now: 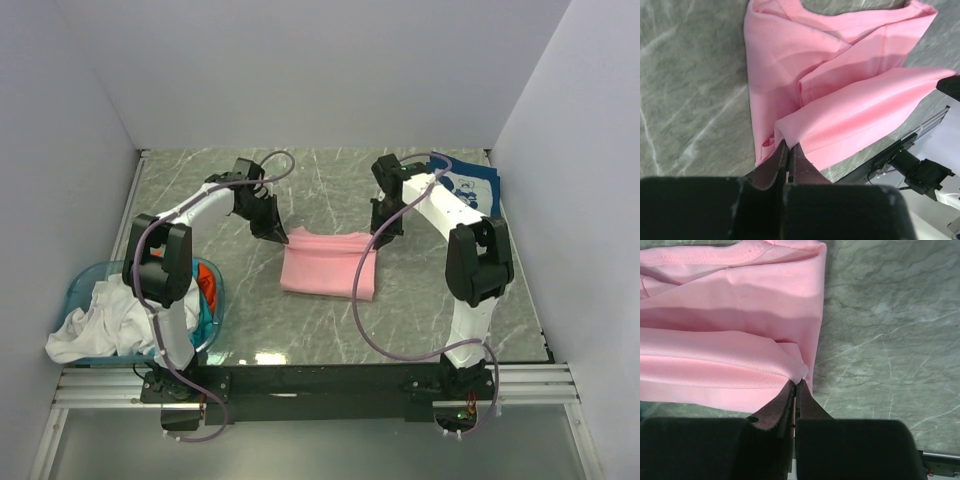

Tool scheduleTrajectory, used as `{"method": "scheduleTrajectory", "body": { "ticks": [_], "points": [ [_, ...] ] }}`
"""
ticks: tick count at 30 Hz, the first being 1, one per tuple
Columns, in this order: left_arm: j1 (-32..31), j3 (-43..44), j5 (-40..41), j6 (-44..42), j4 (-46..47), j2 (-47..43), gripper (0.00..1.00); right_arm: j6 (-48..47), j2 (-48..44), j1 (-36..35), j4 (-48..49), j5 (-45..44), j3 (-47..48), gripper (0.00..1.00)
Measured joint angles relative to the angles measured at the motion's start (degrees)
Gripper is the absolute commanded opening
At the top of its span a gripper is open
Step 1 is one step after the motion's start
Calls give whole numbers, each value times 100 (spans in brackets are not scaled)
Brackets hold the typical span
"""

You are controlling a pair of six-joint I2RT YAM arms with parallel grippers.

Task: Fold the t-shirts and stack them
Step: Fold the tshirt

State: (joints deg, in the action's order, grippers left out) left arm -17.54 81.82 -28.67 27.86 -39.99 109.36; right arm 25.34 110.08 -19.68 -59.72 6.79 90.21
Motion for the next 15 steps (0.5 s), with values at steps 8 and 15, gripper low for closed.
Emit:
{"method": "scheduleTrajectory", "body": {
  "ticks": [8, 15],
  "points": [
    [0, 533, -197, 11, 63, 444, 0, -4, 4, 221, 0, 9, 22, 0],
    [24, 931, -188, 118, 234, 859, 40, -48, 415, 365, 24, 46, 522, 18]
  ]
}}
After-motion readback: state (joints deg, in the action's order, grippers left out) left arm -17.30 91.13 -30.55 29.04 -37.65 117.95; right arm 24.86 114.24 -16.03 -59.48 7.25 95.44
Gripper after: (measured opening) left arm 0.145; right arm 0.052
